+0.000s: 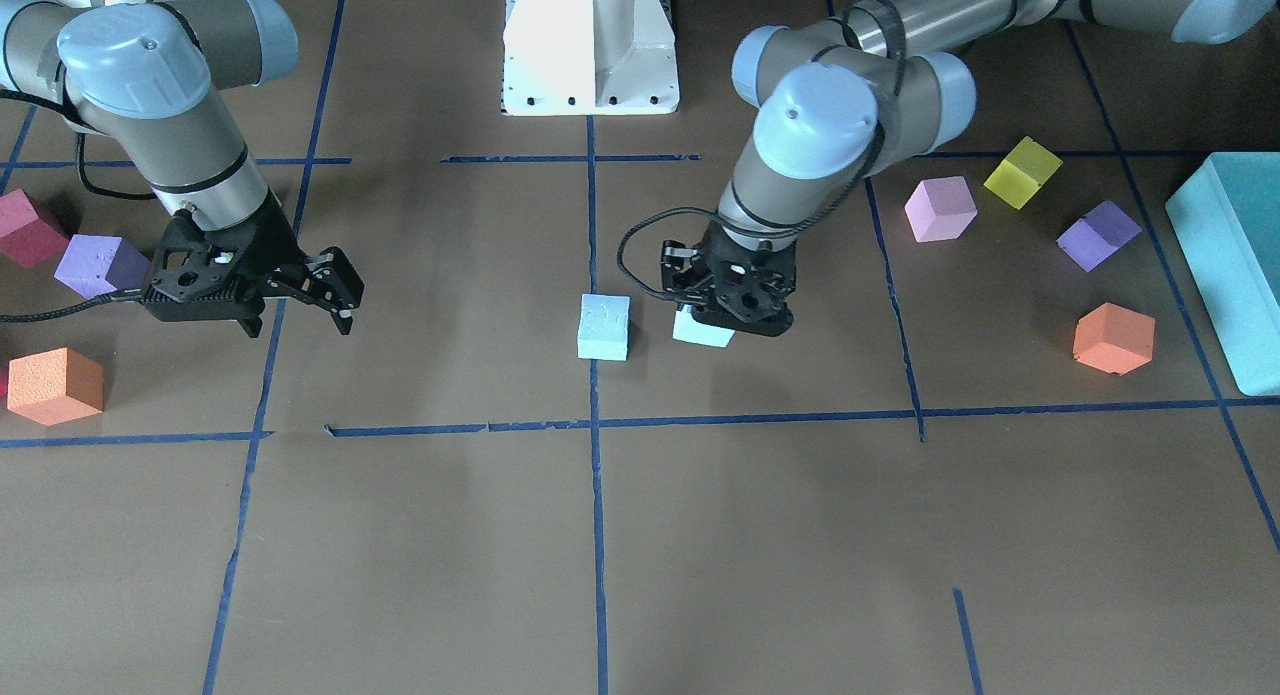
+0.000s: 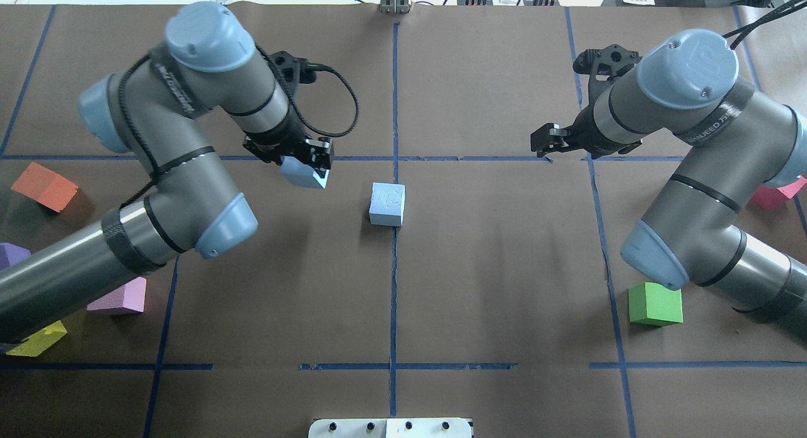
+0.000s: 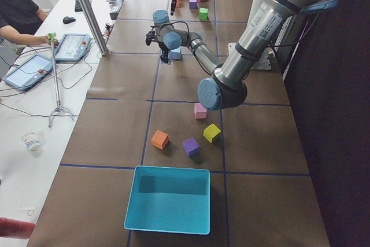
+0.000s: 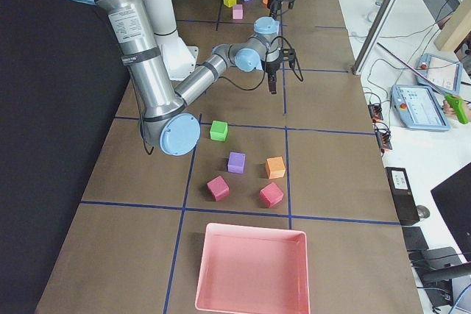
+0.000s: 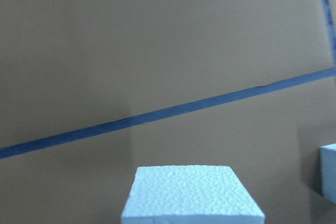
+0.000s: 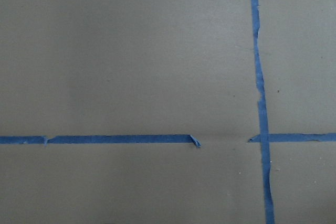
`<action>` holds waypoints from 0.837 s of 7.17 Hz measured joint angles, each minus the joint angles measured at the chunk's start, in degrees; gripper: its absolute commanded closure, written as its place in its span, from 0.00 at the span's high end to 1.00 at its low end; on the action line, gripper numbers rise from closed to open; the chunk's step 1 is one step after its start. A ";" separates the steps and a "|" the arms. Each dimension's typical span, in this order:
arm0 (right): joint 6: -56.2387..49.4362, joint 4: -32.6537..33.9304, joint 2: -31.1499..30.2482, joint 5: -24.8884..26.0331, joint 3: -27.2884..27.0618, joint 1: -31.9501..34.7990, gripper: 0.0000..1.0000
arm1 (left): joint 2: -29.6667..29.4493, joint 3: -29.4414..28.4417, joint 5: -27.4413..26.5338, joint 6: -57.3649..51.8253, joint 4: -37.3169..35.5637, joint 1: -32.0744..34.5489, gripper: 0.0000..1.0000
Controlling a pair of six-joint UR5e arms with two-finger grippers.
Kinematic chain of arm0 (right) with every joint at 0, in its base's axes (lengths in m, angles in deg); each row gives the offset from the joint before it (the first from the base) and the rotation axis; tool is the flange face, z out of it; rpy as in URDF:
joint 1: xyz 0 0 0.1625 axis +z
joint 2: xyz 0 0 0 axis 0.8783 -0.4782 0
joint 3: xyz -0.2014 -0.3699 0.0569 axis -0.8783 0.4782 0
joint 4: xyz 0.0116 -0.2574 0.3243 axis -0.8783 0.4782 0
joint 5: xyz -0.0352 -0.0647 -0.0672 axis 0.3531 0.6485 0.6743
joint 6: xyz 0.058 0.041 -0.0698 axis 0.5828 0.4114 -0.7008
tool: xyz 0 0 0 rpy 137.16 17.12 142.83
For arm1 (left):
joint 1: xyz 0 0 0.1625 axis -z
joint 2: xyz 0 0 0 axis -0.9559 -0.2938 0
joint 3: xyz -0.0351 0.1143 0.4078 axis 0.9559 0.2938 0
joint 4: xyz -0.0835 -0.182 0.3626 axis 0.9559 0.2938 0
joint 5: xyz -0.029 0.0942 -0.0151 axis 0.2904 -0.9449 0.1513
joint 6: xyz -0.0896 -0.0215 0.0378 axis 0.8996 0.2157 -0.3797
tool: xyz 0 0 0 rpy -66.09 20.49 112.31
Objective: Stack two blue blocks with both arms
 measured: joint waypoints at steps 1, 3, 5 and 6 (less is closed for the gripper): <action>-1.20 0.00 -0.71 -0.01 0.22 0.56 1.00 | -1.83 -1.02 -1.12 2.98 -0.76 -2.13 0.32; -1.98 -0.17 -1.01 0.00 0.94 0.82 1.00 | -5.99 -4.57 -3.11 8.56 -1.45 -4.51 0.30; -1.75 -4.05 -0.97 0.08 3.86 0.82 1.00 | -8.37 -6.64 -6.43 9.73 -2.46 -5.96 0.31; -1.63 -6.06 -1.06 0.08 5.18 0.82 1.00 | -9.77 -8.38 -7.13 9.86 -2.78 -6.35 0.33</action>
